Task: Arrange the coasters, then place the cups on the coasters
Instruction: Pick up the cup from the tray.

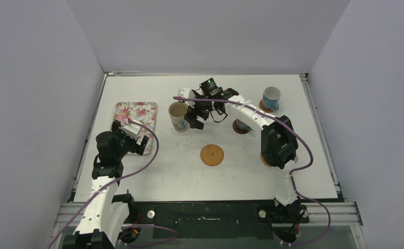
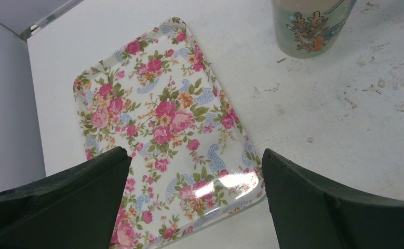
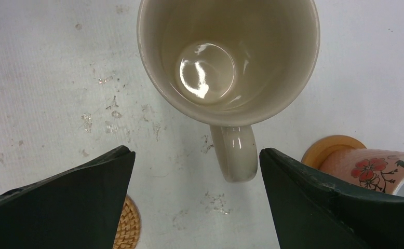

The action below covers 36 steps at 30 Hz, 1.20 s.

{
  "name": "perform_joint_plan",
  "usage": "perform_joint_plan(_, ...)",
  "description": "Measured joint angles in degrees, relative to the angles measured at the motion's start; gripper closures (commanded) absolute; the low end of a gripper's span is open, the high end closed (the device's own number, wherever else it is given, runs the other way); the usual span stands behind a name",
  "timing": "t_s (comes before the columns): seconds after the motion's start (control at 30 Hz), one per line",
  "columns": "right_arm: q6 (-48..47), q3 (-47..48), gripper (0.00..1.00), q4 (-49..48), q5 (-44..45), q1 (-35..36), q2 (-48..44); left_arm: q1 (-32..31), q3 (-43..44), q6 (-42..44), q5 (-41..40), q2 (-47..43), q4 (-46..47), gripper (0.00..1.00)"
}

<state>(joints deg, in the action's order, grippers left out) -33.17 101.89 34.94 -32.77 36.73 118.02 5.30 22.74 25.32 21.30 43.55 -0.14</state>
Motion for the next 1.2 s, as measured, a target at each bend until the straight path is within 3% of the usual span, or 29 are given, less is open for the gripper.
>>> perform_joint_plan(0.4, 2.21, 1.03, 0.09, -3.21, 1.29, 0.00, 1.40, 0.00, 0.00, 0.35, 0.04, 0.00, -0.02, 0.03)
perform_joint_plan(0.83, 3.30, 5.97, 0.53, -0.96, 0.44, 0.02, 9.27, 0.00, 0.00, 0.42, 0.22, -0.02, -0.02, 0.03)
perform_joint_plan(1.03, 4.00, 6.08, 0.60, -1.22, -0.11, 0.02, 9.27, 0.00, 0.00, 0.42, 0.33, -0.02, -0.02, 0.03)
perform_joint_plan(1.2, 4.59, 6.05, 0.83, -1.44, -0.83, 0.04, 9.25, 0.00, 0.00, 0.42, 0.39, -0.02, 0.00, 0.03)
